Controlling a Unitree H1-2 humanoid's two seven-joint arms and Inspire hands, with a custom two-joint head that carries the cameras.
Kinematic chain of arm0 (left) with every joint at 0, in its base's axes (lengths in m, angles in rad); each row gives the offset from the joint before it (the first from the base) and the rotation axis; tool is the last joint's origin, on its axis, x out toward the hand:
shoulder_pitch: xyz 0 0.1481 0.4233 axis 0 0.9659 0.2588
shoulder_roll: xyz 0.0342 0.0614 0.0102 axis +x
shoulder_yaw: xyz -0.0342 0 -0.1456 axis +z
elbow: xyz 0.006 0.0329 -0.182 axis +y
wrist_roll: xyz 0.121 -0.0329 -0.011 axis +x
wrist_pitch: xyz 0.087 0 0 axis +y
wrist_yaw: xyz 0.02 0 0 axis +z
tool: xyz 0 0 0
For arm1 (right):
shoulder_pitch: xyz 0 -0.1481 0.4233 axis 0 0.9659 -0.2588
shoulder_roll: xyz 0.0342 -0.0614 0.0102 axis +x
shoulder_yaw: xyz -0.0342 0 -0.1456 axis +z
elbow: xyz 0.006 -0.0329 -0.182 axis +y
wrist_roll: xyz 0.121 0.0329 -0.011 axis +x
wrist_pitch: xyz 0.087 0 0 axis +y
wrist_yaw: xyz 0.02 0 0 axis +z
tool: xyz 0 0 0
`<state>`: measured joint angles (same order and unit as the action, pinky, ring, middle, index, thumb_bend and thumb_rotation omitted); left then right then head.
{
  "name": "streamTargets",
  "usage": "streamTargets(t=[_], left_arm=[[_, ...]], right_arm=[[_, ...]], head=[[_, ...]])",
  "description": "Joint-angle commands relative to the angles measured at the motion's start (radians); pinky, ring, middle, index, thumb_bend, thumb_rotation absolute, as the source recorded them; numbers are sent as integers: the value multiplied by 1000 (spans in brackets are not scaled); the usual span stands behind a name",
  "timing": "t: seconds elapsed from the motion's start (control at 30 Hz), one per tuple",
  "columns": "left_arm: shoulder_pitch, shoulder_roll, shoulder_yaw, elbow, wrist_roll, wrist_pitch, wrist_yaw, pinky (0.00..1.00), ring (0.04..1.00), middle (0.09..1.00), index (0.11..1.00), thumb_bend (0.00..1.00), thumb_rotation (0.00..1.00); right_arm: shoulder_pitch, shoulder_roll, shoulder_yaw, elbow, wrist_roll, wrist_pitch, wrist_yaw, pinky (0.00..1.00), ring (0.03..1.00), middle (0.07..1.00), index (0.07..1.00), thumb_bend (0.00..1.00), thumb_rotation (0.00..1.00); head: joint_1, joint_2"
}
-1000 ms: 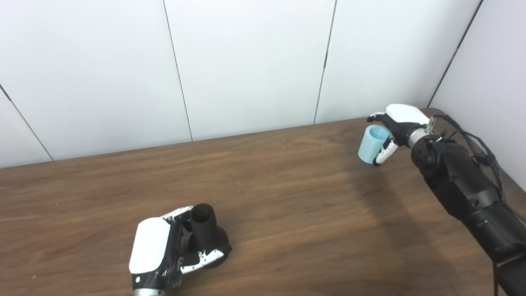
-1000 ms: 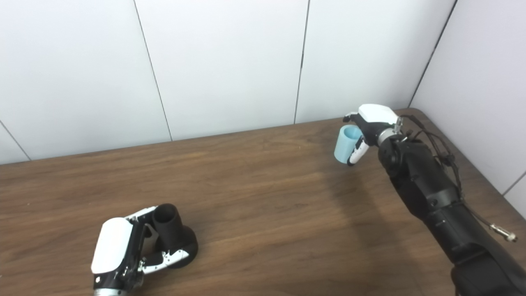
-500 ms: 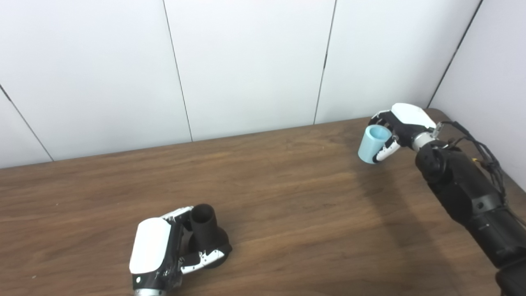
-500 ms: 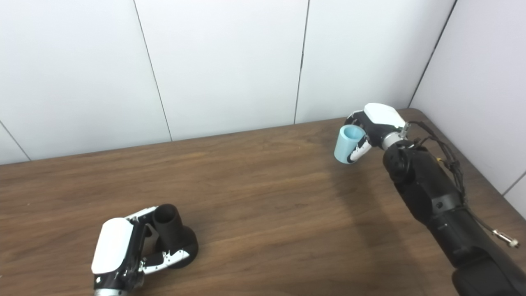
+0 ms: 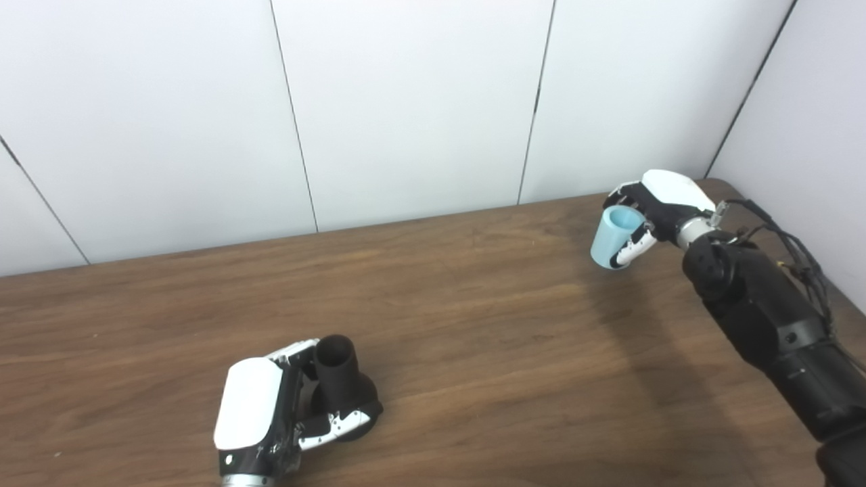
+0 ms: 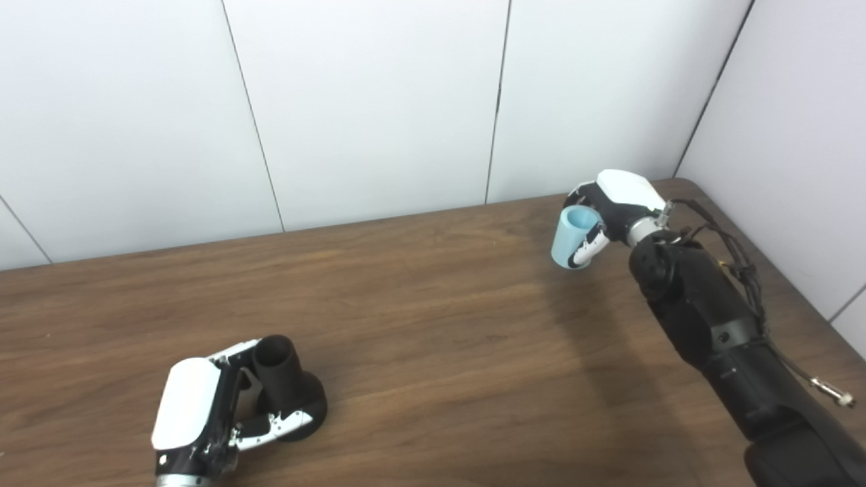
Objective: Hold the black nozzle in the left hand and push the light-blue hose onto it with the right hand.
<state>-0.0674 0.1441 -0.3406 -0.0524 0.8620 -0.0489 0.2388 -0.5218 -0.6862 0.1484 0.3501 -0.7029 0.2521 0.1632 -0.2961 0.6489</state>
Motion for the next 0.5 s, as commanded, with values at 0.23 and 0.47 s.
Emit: streamTargets(t=[0.23,0.47], left_arm=[[14,11,-8,45,16,16,-19,380,478,503,468,479,0],[13,14,-9,41,17,14,-21,391,479,501,463,479,0]], right_arm=[[-56,-36,7,-5,-20,9,-20,504,565,619,647,873,11],[-54,-28,12,15,-57,28,-79,442,474,459,501,533,0]], head=[[2,2],[3,8]])
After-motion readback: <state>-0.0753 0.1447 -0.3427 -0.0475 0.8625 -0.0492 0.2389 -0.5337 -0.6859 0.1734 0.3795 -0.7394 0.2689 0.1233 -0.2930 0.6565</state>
